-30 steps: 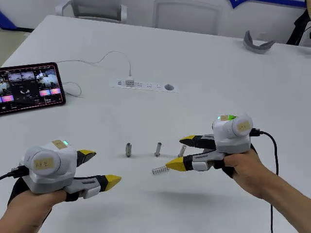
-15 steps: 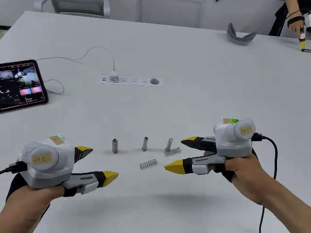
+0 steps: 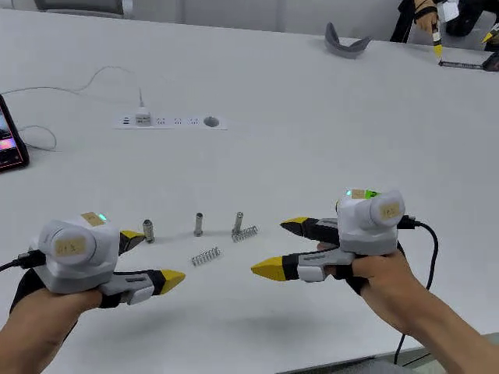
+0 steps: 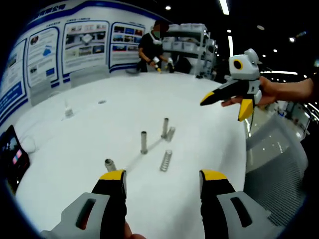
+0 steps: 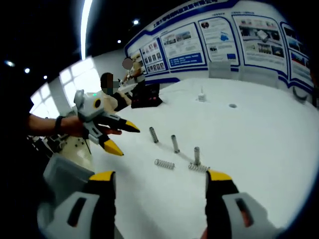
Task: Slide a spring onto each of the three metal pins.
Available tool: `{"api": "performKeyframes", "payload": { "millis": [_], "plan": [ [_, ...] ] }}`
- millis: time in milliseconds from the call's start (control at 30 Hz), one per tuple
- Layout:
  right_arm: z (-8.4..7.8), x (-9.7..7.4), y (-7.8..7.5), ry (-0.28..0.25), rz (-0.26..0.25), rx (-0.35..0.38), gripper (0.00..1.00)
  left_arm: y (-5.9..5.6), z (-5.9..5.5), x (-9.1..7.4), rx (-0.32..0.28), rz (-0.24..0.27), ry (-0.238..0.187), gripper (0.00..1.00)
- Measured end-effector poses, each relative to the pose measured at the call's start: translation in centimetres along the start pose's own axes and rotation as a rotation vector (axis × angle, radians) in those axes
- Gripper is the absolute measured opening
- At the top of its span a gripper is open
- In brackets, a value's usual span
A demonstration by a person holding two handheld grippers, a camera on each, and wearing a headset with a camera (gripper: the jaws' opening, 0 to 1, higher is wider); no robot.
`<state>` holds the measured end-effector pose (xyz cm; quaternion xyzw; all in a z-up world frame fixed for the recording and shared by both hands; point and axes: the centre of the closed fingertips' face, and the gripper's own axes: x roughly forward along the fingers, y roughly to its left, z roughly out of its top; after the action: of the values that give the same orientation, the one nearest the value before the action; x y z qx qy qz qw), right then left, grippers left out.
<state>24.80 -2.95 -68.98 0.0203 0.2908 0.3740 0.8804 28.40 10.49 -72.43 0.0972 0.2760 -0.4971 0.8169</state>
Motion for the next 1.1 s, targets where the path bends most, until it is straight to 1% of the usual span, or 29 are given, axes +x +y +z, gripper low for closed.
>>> {"api": "performKeyframes", "payload": {
  "millis": [100,233,400,433,467,500,600,767,900,1000,1033,1100],
  "plan": [
    [-0.3,-0.6,0.0,-0.005,-0.008,0.010,0.75,-0.5,0.0,1.2,0.015,-0.016,0.015,0.59],
    [-0.6,-1.4,-0.1,-0.010,-0.017,0.023,0.76,-0.8,0.0,2.3,0.029,-0.028,0.028,0.57],
    [-0.9,-2.5,0.1,-0.019,-0.025,0.040,0.76,-0.7,-0.1,4.0,0.043,-0.035,0.050,0.52],
    [-1.0,-2.8,0.1,-0.020,-0.027,0.043,0.76,-0.7,-0.2,4.4,0.043,-0.034,0.058,0.51],
    [-1.1,-3.0,0.2,-0.021,-0.029,0.044,0.76,-0.4,-0.5,4.8,0.048,-0.032,0.065,0.50],
    [-1.1,-3.2,0.2,-0.023,-0.030,0.046,0.76,-0.3,-0.6,5.1,0.053,-0.030,0.070,0.48],
    [-1.2,-3.8,0.3,-0.032,-0.032,0.056,0.77,-0.4,-0.8,5.7,0.048,-0.029,0.085,0.45],
    [-1.7,-4.4,0.3,-0.030,-0.030,0.065,0.77,-0.6,-1.3,6.6,0.052,-0.029,0.104,0.39],
    [-1.6,-4.9,0.3,-0.036,-0.035,0.069,0.77,-0.5,-1.7,7.3,0.057,-0.028,0.123,0.35],
    [-1.5,-5.2,0.3,-0.045,-0.039,0.074,0.77,-0.3,-2.1,7.8,0.072,-0.024,0.139,0.32],
    [-1.6,-5.3,0.3,-0.045,-0.040,0.075,0.77,-0.2,-2.4,8.0,0.088,-0.020,0.151,0.31],
    [-1.8,-5.4,0.3,-0.043,-0.043,0.078,0.77,-0.2,-2.8,8.3,0.095,-0.024,0.161,0.29]
  ]
}}
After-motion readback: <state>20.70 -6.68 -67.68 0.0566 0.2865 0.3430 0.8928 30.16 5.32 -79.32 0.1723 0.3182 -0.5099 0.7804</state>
